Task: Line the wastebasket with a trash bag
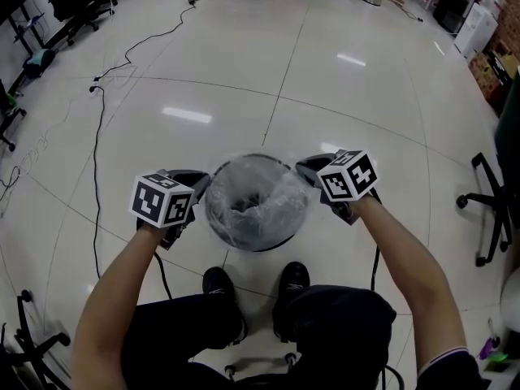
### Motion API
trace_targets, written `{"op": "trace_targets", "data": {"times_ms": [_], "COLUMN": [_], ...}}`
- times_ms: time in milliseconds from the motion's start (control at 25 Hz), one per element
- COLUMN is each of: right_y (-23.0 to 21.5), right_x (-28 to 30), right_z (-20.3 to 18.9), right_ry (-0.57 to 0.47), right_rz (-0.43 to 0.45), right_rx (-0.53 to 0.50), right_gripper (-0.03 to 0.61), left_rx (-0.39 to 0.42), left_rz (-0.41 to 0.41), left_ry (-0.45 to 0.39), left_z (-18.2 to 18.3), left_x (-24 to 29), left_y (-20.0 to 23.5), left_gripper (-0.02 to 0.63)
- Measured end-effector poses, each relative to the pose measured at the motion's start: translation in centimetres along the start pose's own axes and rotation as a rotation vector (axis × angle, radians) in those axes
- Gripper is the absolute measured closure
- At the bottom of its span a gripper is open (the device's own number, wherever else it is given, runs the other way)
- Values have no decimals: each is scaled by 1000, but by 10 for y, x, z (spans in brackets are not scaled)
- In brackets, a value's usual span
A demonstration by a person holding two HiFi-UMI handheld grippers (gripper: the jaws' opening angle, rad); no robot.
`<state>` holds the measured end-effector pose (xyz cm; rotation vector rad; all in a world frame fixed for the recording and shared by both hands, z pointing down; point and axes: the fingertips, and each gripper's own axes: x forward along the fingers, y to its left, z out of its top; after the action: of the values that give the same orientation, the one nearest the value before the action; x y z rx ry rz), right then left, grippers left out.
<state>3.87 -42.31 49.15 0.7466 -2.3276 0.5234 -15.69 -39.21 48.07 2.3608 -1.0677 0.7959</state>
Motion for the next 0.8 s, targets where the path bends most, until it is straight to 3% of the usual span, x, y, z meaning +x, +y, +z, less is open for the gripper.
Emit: {"op": "trace_targets", "data": {"times_ms": [640,800], "right_y": [-11,-13], "right_x": [12,9], "right_z": [-33,-30], "right_ry": [15,-8], "right_rz": [9,3], "right_rx": [59,78], "right_gripper": [575,559], "left_rx": [-13,-10], "left_rz": [8,5], "left_ry": [80,63], "left_z": [-39,-37], "left_x": [9,6], "left_y": [13,13], "left_gripper": [603,601]}}
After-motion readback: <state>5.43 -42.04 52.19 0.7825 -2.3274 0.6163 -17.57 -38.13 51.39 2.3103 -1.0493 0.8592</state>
